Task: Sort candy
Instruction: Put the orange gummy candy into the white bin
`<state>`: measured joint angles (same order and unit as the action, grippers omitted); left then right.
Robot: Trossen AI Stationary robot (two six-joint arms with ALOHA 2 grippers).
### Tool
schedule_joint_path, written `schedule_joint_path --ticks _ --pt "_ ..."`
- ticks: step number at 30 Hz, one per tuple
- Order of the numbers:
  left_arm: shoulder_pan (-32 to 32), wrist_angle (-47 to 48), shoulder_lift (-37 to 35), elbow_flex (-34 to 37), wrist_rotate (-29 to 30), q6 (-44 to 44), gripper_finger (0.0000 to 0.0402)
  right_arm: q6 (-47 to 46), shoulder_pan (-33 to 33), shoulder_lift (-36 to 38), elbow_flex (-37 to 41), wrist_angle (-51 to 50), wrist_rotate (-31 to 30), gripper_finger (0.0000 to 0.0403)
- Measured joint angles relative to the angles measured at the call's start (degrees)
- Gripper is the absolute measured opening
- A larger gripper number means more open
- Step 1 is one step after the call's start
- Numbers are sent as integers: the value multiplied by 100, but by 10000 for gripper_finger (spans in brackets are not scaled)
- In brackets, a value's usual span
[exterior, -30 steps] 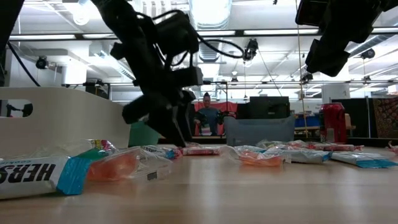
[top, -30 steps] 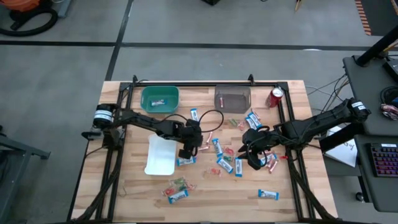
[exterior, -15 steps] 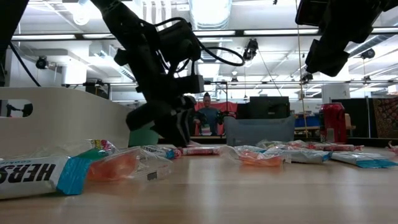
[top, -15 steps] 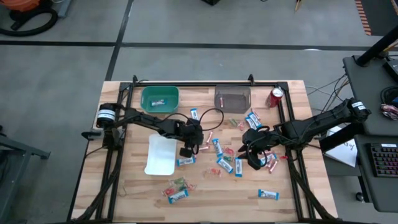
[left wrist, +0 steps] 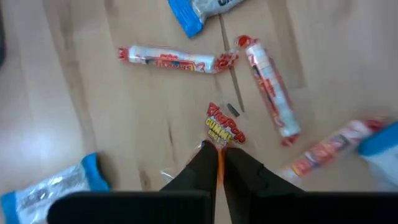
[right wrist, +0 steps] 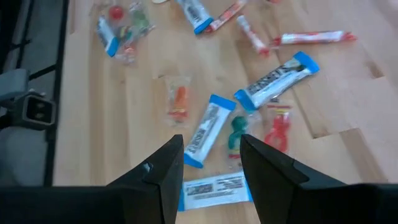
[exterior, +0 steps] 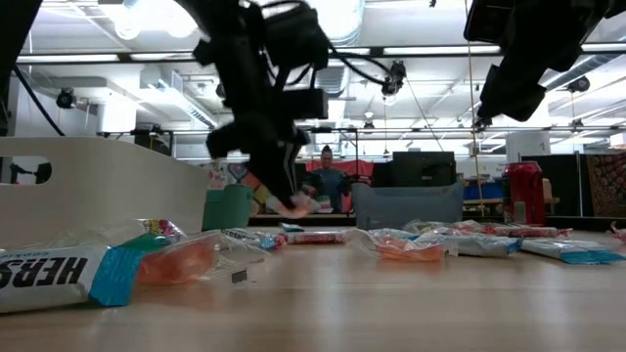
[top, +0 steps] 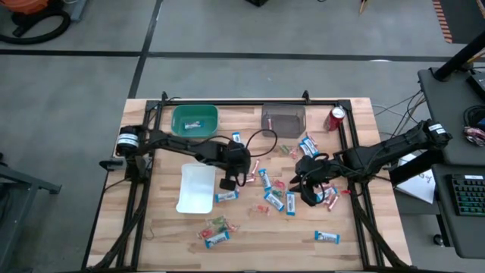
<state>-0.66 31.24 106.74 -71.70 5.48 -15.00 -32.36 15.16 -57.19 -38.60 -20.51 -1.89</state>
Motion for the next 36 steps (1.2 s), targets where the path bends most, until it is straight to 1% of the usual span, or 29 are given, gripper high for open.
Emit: schedule_joint_path --ticks 2,8,11,15,21,27,32,36 --pt "50 486 -20 -272 1 136 1 0 0 0 22 0 -113 151" --pt "426 1587 -340 -902 -8 579 0 0 -2 0 77 2 -138 151" --pt "627 1952 -584 -993 -17 896 0 -2 -2 0 103 17 -222 151" --pt "877 2284 -1039 -927 -1 1474 0 0 -2 0 143 17 -282 151" --pt "1251 2837 -1756 -530 1 2669 0 -1 -2 0 157 23 -282 151" --pt "1579 2977 -2323 314 -7 3720 0 -2 -2 0 168 26 -282 151" --pt "1637 2937 -2544 1132 -22 4200 0 -2 -2 0 168 105 -282 151" --pt "1632 2584 -2490 1516 -13 4220 0 -2 -2 0 168 205 -282 151"
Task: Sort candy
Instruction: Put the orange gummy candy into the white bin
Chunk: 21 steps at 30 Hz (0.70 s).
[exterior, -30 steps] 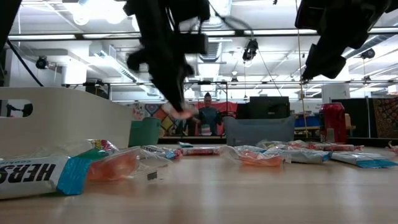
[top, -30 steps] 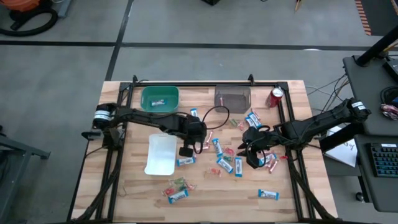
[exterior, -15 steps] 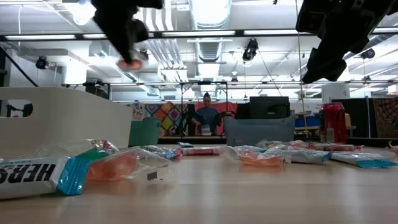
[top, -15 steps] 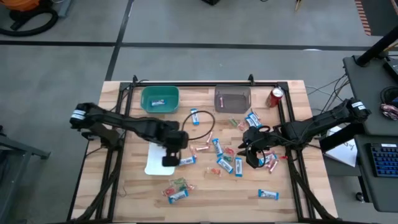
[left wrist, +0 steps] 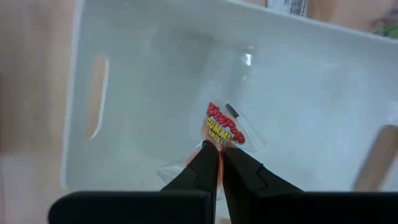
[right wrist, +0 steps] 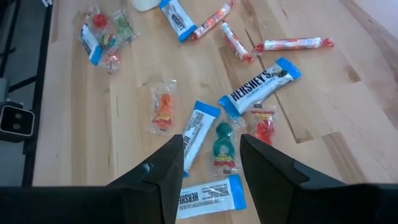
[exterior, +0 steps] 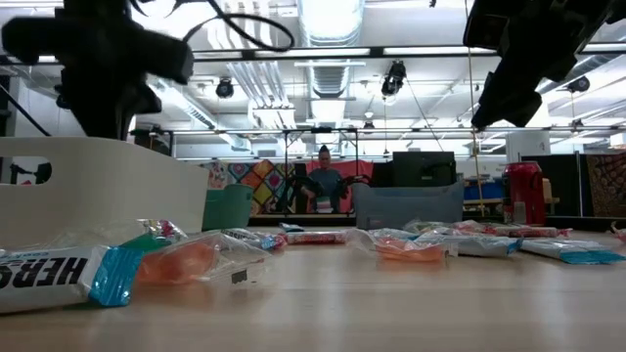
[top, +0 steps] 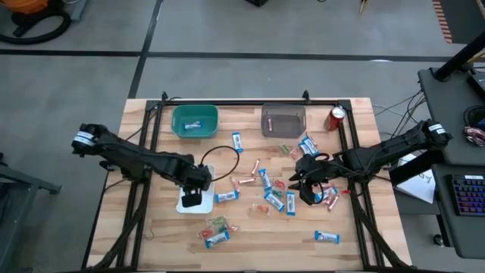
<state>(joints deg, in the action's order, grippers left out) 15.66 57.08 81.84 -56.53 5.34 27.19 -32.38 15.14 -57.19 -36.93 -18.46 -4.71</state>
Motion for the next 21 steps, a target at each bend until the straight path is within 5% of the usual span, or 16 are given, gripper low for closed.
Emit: schedule_joint_path --ticks 21 --pt "-634 -632 941 42 610 -915 0 -2 0 0 7 38 -42 151"
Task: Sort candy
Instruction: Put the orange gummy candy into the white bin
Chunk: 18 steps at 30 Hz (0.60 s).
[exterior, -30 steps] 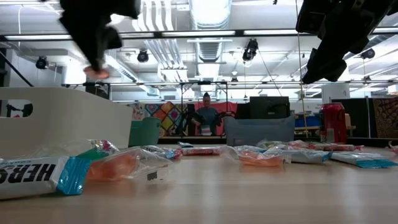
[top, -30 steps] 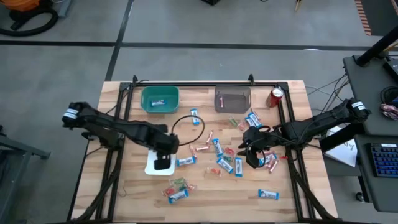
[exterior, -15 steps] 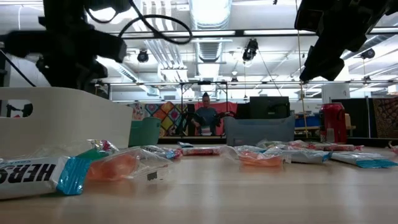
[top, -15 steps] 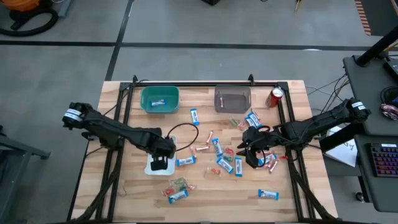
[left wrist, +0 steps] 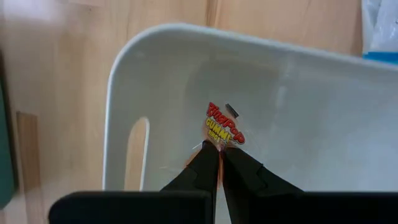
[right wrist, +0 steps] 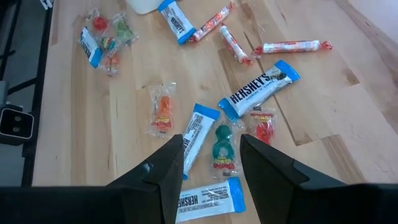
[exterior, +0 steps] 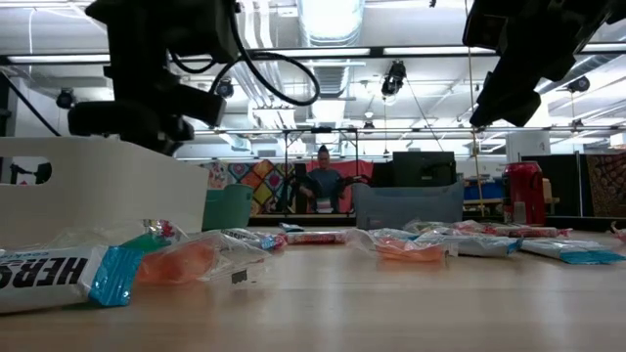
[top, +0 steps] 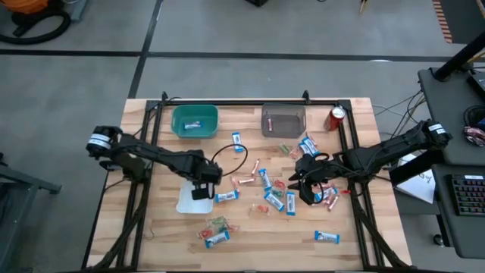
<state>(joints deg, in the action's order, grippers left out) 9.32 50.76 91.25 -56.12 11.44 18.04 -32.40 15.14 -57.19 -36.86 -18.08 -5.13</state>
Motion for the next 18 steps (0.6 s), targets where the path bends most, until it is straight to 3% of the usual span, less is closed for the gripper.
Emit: schedule_joint_path --ticks 18 --pt "-13 -392 224 2 0 92 8 -15 0 0 33 6 1 150"
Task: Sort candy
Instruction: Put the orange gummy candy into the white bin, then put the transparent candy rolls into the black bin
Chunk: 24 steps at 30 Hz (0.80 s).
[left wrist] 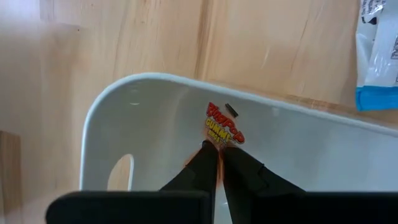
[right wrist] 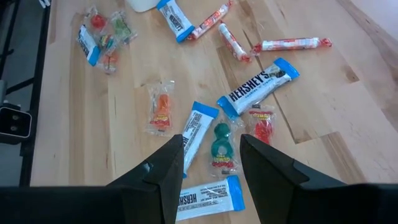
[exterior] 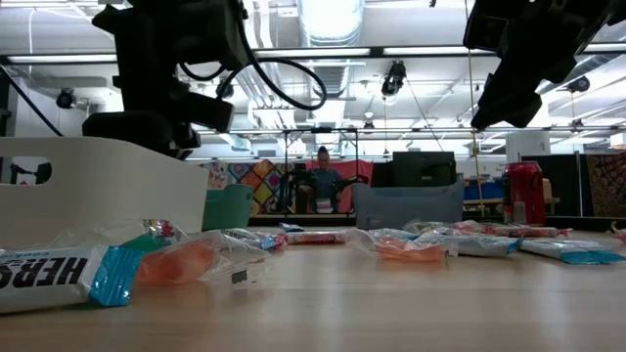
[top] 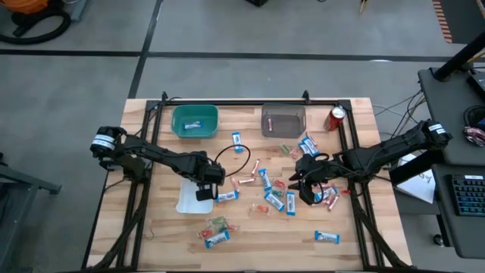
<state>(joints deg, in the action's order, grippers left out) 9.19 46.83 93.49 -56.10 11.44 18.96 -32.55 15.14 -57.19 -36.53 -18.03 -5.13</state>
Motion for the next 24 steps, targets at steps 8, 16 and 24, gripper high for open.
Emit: schedule_joint_path --ticks 8,16,24 --pt "0 144 -4 -9 2 26 45 -30 0 0 2 1 1 150" --pt "36 642 -265 -11 2 159 68 -186 0 0 2 -1 0 151" --pt "404 124 -1381 -2 562 135 63 -1403 -64 -3 2 -76 -290 150"
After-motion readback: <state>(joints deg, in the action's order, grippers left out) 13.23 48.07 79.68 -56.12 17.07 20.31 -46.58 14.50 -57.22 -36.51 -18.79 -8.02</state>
